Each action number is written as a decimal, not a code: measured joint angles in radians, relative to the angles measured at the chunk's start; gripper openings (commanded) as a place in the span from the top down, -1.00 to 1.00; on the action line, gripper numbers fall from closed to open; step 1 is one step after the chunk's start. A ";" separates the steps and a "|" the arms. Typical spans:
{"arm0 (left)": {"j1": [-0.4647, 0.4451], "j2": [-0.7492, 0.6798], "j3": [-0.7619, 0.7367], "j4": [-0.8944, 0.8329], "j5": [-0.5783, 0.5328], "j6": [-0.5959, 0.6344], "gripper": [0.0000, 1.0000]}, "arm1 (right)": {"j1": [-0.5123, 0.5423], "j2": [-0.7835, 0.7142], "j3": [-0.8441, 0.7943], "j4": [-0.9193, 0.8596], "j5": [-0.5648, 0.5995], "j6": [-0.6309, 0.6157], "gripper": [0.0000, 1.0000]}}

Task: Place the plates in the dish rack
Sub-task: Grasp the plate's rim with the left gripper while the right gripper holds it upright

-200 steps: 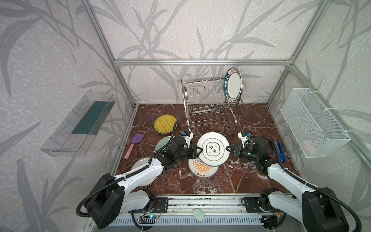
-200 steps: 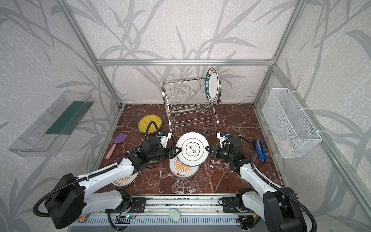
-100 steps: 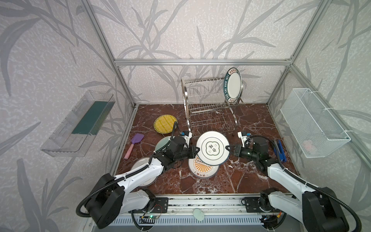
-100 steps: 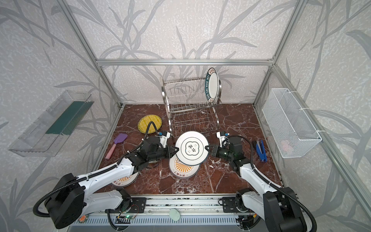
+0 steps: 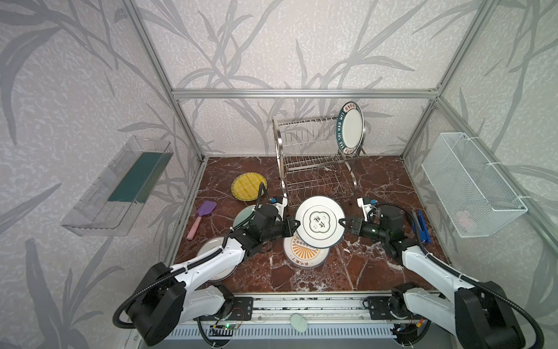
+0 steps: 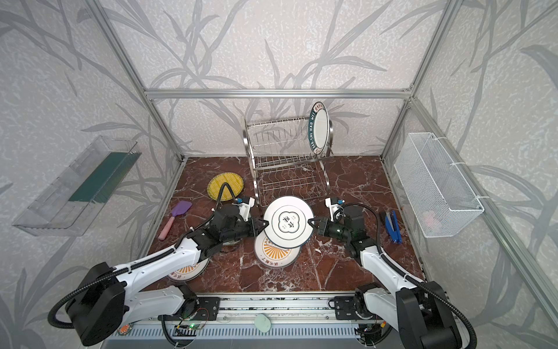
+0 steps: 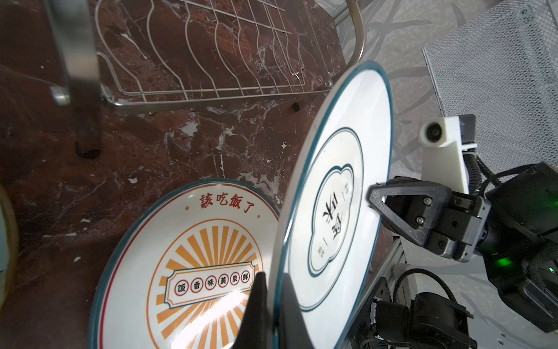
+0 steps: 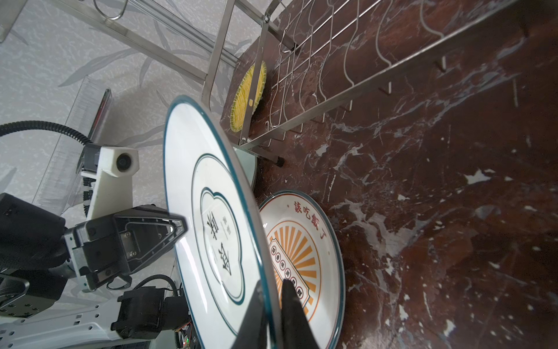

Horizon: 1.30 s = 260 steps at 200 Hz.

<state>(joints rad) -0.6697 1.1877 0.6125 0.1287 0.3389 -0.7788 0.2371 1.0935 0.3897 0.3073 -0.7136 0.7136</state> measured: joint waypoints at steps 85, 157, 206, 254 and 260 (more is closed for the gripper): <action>-0.005 -0.031 -0.002 0.000 -0.003 0.000 1.00 | 0.007 0.000 -0.001 0.029 -0.002 0.019 0.25; -0.006 -0.055 -0.032 0.047 -0.005 -0.016 1.00 | 0.036 0.013 -0.021 0.100 -0.001 0.053 0.26; -0.007 -0.071 -0.053 0.100 -0.010 -0.038 1.00 | 0.079 0.053 -0.023 0.167 0.002 0.085 0.38; -0.008 -0.098 -0.068 0.111 -0.045 -0.049 1.00 | 0.115 0.105 -0.026 0.279 0.005 0.138 0.68; -0.006 -0.099 -0.071 0.111 -0.054 -0.051 1.00 | 0.116 0.109 -0.026 0.297 0.005 0.147 0.71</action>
<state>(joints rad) -0.6758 1.0885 0.5411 0.2394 0.2852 -0.8303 0.3527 1.2030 0.3634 0.6044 -0.7086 0.8604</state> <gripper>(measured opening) 0.048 0.174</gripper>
